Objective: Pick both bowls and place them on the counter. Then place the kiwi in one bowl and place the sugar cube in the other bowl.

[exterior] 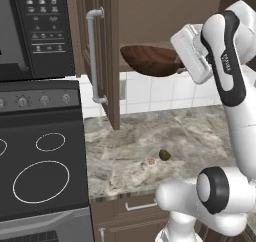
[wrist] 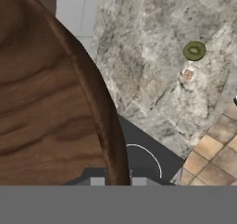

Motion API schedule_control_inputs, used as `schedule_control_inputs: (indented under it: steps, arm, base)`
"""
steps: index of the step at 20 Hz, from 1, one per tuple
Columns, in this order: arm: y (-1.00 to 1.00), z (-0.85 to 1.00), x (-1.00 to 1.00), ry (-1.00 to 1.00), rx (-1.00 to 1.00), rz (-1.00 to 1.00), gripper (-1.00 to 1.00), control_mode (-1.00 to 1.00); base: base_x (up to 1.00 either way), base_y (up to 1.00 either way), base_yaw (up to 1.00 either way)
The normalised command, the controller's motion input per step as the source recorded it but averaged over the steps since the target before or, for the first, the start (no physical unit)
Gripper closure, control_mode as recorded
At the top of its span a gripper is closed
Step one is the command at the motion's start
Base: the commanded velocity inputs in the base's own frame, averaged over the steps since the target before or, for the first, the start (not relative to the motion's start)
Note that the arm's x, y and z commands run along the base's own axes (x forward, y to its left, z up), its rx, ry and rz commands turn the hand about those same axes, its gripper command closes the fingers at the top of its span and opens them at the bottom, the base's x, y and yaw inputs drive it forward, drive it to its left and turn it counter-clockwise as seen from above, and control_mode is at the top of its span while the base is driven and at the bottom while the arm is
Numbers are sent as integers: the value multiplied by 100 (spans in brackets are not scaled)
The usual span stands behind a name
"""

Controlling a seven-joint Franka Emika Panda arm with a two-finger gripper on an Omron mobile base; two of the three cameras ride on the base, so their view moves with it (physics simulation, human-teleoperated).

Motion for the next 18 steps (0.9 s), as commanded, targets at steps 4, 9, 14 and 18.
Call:
schedule_control_inputs:
  steps: [4, 9, 14, 18]
  arm:
    - [-12, 0, -74, 8, 0, 0, 100, -100]
    - [-10, 0, -72, 12, 0, 0, 100, -100]
    - [-11, -4, -71, 12, 0, 0, 100, -100]
    - [-18, -28, -64, 15, -2, 0, 100, -100]
  base:
    - [0, 0, 0]
    - [0, 0, 0]
    - [0, 0, 0]
    - [0, 0, 0]
